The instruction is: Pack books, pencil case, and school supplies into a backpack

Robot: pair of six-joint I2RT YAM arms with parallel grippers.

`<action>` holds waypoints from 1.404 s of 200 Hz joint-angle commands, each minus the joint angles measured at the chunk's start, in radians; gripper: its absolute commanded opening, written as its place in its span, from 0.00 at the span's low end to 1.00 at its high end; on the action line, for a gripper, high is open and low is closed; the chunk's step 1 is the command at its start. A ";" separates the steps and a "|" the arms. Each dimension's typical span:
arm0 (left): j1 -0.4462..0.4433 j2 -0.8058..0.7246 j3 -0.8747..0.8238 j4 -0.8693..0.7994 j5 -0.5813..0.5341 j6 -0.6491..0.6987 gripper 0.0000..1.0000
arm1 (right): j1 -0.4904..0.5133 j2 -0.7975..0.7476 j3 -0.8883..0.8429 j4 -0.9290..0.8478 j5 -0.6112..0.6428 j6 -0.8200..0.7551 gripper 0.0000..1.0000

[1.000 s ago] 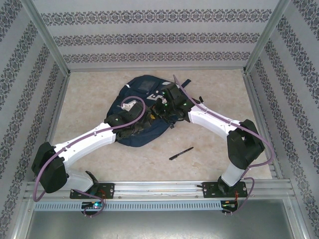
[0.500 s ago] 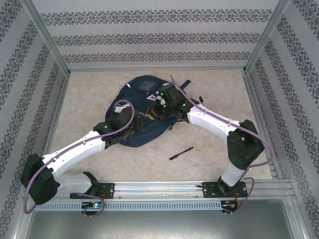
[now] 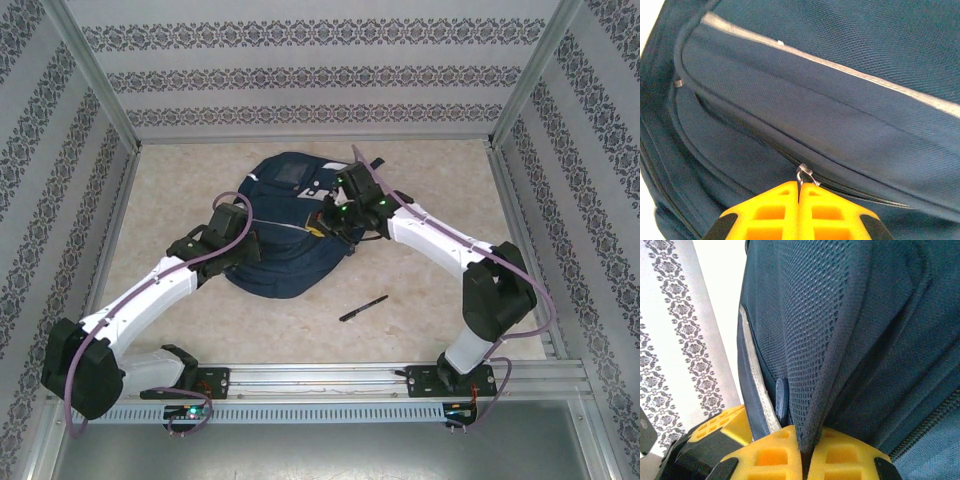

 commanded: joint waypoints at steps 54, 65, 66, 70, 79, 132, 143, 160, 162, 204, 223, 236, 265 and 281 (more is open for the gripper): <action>-0.048 0.063 -0.025 0.284 0.350 0.129 0.00 | -0.230 0.111 -0.042 0.072 0.015 -0.243 0.13; -0.077 0.073 -0.018 0.296 0.340 0.119 0.00 | -0.250 0.113 -0.018 0.011 0.001 -0.261 0.26; -0.080 0.074 -0.016 0.296 0.338 0.119 0.00 | -0.251 0.112 -0.016 0.005 0.002 -0.263 0.27; -0.090 0.079 -0.013 0.297 0.332 0.115 0.00 | -0.254 0.105 -0.009 -0.022 0.006 -0.272 0.30; -0.110 0.093 -0.003 0.294 0.303 0.097 0.00 | -0.252 0.081 -0.005 -0.081 0.031 -0.286 0.34; -0.184 0.186 0.050 0.336 0.182 0.008 0.00 | -0.139 -0.125 -0.157 -0.169 0.153 -0.071 0.51; -0.195 0.199 0.057 0.360 0.185 0.001 0.00 | -0.101 -0.135 -0.162 -0.159 0.182 0.015 0.52; -0.212 0.218 0.070 0.378 0.188 -0.006 0.00 | -0.058 -0.115 -0.137 -0.149 0.206 0.092 0.52; -0.214 0.221 0.071 0.378 0.190 -0.006 0.00 | -0.054 -0.112 -0.133 -0.149 0.212 0.099 0.52; -0.222 0.227 0.069 0.347 0.174 0.023 0.00 | -0.030 -0.008 -0.113 -0.102 0.207 0.185 0.53; -0.220 0.204 0.044 0.326 0.146 0.056 0.00 | -0.021 0.005 -0.123 -0.083 0.251 0.194 0.41; -0.220 0.190 0.024 0.317 0.128 0.082 0.00 | -0.022 0.001 -0.132 -0.057 0.264 0.196 0.17; -0.211 0.158 -0.038 0.311 0.089 0.127 0.00 | -0.030 -0.044 -0.121 -0.053 0.301 0.139 0.00; -0.201 0.127 -0.075 0.318 0.032 0.162 0.00 | -0.045 -0.067 -0.114 -0.067 0.298 0.116 0.00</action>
